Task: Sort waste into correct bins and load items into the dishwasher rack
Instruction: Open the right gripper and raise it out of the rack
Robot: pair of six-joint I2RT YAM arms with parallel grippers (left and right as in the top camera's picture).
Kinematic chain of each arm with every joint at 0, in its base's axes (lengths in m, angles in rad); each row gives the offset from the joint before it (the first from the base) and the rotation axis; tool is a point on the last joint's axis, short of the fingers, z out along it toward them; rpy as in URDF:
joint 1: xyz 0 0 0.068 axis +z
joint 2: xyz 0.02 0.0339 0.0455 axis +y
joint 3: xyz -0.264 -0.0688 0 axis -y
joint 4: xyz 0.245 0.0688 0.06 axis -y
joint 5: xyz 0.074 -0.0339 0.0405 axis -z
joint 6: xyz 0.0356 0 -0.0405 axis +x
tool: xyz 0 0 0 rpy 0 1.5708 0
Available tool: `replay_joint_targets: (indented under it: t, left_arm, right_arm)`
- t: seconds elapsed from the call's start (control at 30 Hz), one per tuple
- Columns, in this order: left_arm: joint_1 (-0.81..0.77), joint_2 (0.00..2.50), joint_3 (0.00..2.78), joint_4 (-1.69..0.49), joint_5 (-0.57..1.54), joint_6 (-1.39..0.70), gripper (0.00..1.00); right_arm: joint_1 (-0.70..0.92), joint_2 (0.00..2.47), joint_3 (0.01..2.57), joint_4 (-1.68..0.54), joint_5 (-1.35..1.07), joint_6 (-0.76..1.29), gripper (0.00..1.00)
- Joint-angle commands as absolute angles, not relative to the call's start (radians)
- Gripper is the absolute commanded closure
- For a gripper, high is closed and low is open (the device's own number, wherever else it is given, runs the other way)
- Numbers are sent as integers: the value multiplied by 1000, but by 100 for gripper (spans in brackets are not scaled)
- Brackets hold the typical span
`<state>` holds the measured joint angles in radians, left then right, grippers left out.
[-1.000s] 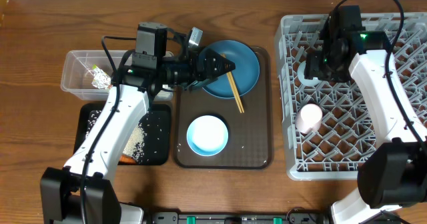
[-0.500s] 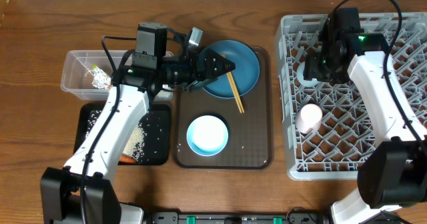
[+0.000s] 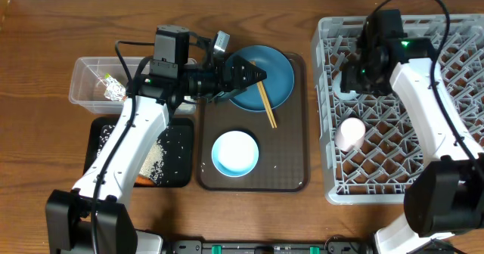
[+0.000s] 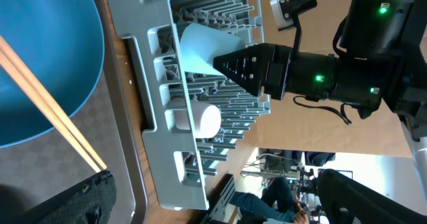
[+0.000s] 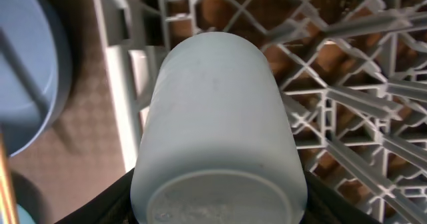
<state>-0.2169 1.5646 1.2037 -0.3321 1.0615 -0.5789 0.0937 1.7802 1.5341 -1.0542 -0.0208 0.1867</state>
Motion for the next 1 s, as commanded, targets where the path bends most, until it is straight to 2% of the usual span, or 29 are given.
replay_joint_targets:
  t: [0.0, 0.2, 0.27, 0.53, 0.73, 0.9, 0.97]
  left_arm:
    - [-214, 1568, 1196, -329, 1053, -572, 2]
    - [-214, 1568, 1196, -329, 1053, -572, 2]
    - [-214, 1568, 1196, -329, 1053, -572, 2]
    - [-214, 1568, 1196, -329, 1053, -572, 2]
    - [-214, 1568, 1196, -329, 1053, -572, 2]
    - [-214, 1568, 1196, -329, 1053, -572, 2]
    - [-214, 1568, 1196, -329, 1053, -572, 2]
  right_arm:
    - [99, 1786, 1526, -1055, -12, 175, 38]
    - [99, 1786, 1526, -1055, -12, 175, 35]
    - [99, 1786, 1526, -1056, -12, 175, 27]
    - [99, 1786, 1527, -1059, -11, 170, 18]
    - [98, 1782, 1557, -1075, -12, 148, 17]
    - [99, 1778, 1672, -1174, -37, 144, 22]
    - [100, 1778, 1728, -1229, -126, 99, 24]
